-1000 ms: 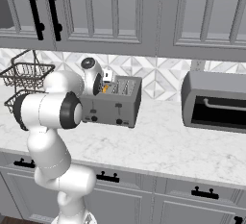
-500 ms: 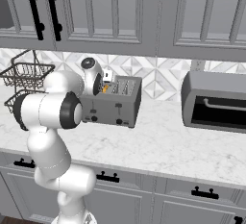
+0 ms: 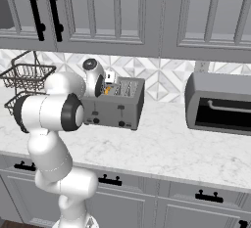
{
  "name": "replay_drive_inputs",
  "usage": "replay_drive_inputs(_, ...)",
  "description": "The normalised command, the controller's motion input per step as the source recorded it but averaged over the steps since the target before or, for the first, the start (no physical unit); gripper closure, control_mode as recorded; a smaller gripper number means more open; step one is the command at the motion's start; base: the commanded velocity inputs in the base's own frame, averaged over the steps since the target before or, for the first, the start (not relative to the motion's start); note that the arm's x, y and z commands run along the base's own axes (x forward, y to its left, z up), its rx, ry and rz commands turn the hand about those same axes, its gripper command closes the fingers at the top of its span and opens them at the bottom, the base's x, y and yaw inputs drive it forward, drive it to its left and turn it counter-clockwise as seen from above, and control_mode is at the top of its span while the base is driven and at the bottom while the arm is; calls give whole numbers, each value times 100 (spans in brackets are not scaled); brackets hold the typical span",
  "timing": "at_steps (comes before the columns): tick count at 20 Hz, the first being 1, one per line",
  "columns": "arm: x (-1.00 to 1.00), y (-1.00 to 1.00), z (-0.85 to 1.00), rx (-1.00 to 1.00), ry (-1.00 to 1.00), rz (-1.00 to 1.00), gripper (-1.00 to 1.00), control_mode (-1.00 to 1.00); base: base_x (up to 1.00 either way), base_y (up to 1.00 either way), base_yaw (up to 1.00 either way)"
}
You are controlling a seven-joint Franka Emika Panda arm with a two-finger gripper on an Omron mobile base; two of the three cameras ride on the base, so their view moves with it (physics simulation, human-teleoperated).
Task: Start the toaster. Once the lever pops up, take the bread to the plate on the dining counter.
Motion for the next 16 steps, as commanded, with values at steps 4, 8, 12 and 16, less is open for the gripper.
replay_drive_inputs(4,0,0,0,0,0,0,-100,-100,0,0,0)
replay_drive_inputs(8,0,0,0,0,0,0,-100,-100,0,0,0)
replay_drive_inputs(12,0,0,0,0,0,0,-100,-100,0,0,0)
replay_drive_inputs(16,0,0,0,0,0,0,-100,-100,0,0,0)
